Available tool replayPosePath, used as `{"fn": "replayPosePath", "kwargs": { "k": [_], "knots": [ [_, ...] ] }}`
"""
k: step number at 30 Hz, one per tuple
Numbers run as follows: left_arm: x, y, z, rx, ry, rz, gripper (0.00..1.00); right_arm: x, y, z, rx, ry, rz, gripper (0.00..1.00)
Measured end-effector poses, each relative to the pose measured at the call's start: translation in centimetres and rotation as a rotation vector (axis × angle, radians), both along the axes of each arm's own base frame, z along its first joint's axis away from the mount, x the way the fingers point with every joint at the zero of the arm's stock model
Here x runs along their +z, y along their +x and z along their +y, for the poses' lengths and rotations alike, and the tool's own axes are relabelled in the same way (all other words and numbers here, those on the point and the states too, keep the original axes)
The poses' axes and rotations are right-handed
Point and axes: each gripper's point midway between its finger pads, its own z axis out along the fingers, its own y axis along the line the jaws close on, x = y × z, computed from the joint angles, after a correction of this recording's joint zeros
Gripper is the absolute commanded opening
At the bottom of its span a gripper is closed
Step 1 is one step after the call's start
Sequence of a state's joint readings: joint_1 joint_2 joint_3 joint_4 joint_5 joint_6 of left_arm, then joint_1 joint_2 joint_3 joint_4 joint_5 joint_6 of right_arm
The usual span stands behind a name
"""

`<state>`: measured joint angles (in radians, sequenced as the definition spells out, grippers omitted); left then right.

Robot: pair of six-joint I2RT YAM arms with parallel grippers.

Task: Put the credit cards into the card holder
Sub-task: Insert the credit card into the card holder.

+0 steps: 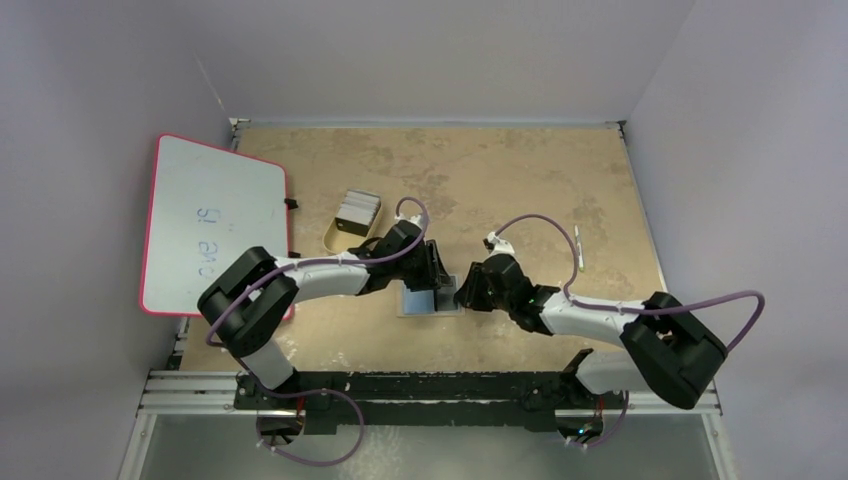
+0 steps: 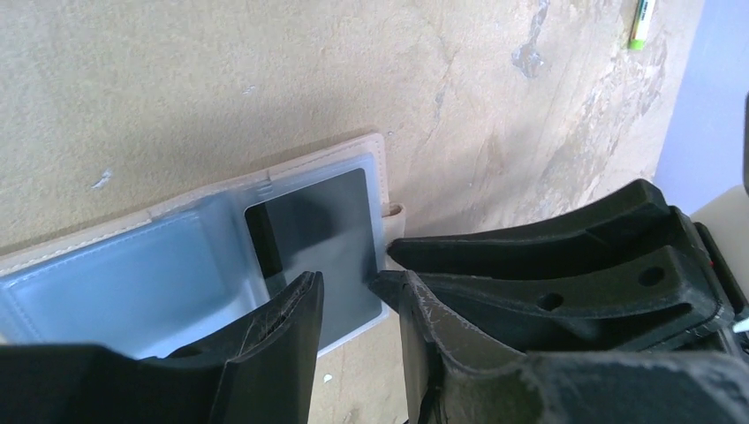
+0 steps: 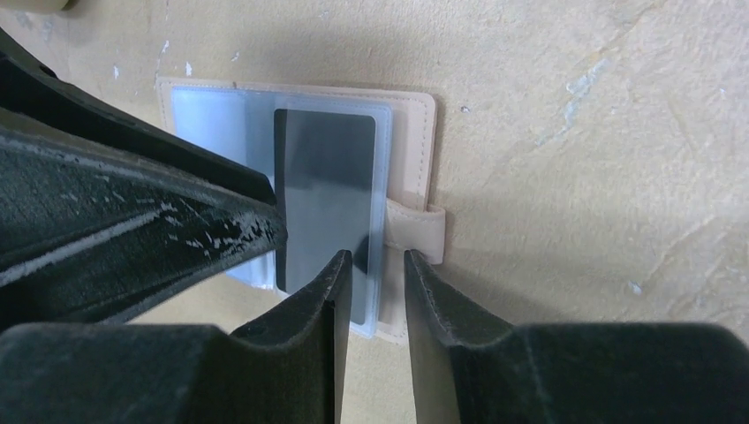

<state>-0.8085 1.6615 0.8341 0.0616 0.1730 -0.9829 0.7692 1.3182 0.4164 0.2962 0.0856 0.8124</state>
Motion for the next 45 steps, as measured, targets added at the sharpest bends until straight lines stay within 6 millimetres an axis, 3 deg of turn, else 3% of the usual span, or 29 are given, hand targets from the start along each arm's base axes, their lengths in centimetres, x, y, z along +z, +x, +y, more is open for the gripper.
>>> {"fn": "replayPosePath", "kwargs": {
  "k": [5, 11, 22, 31, 45],
  "knots": [
    [0.2, 0.3, 1.1, 0.026, 0.063, -0.013, 0.44, 1.2, -0.5, -0.5, 0.002, 0.006, -0.006, 0.32],
    [2.0, 1.4, 1.9, 0.066, 0.089, -0.084, 0.53, 3.0, -0.2, -0.3, 0.004, 0.034, -0.047, 0.34],
    [1.1, 2.0, 1.6, 0.085, 0.084, -0.082, 0.56, -0.3, -0.3, -1.5, -0.012, -0.075, 0.017, 0.36],
    [-1.6, 1.7, 1.6, 0.122, 0.088, -0.026, 0.56, -0.2, -0.1, -1.3, -0.011, -0.069, 0.007, 0.36],
    [-1.4, 1.5, -0.2, 0.148, 0.033, -0.01, 0.52, -0.3, 0.1, -1.0, -0.008, -0.049, -0.005, 0.31]
  ]
}}
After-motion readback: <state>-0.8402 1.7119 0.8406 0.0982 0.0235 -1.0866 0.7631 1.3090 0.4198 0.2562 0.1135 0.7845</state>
